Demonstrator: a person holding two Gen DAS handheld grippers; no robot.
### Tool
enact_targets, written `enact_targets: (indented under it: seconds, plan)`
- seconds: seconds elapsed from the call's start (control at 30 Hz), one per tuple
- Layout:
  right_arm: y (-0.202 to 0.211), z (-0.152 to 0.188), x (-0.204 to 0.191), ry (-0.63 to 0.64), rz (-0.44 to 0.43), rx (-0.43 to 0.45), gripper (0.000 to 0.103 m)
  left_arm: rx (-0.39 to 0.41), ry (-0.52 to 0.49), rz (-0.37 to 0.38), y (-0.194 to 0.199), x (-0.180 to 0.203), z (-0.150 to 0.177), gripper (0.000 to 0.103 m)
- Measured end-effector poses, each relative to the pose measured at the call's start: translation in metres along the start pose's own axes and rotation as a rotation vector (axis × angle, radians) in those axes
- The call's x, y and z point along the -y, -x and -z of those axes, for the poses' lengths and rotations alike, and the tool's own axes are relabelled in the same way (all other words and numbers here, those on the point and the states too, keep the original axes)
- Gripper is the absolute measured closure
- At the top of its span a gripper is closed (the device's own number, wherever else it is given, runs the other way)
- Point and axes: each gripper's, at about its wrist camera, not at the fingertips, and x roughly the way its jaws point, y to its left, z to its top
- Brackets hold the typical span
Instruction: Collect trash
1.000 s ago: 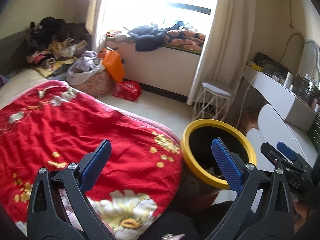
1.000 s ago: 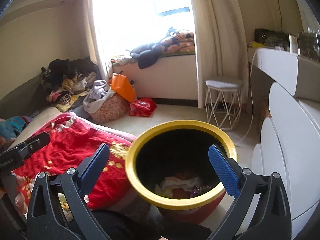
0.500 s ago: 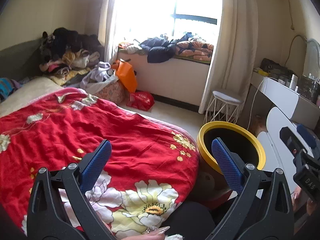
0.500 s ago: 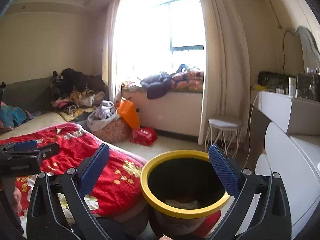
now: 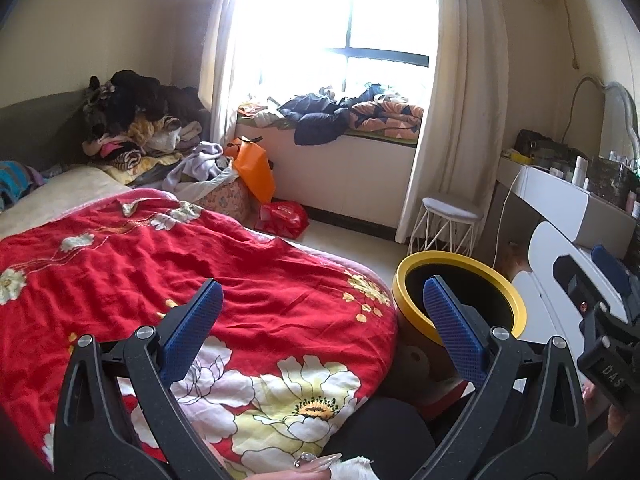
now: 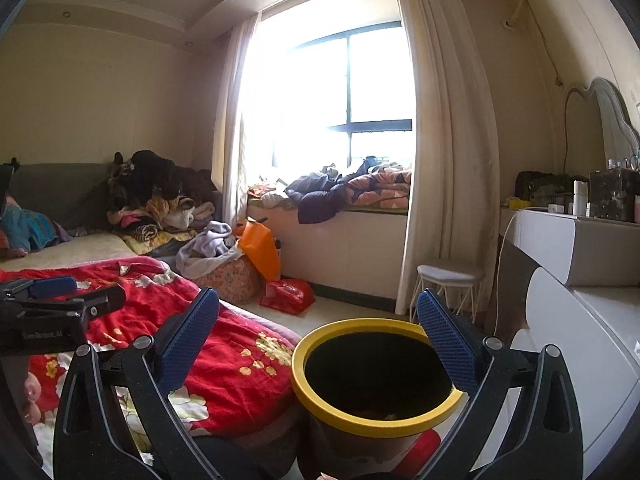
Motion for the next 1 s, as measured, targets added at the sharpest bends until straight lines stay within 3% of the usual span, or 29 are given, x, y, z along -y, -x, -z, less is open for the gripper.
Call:
enact_targets:
  seconds: [1.0]
  plan:
    - [-0.0036, 0.0051, 0.002, -0.019, 0.014, -0.018, 0.006, -0.019, 0.017, -0.01, 0.0015, -0.0017, 0.0013, 0.011]
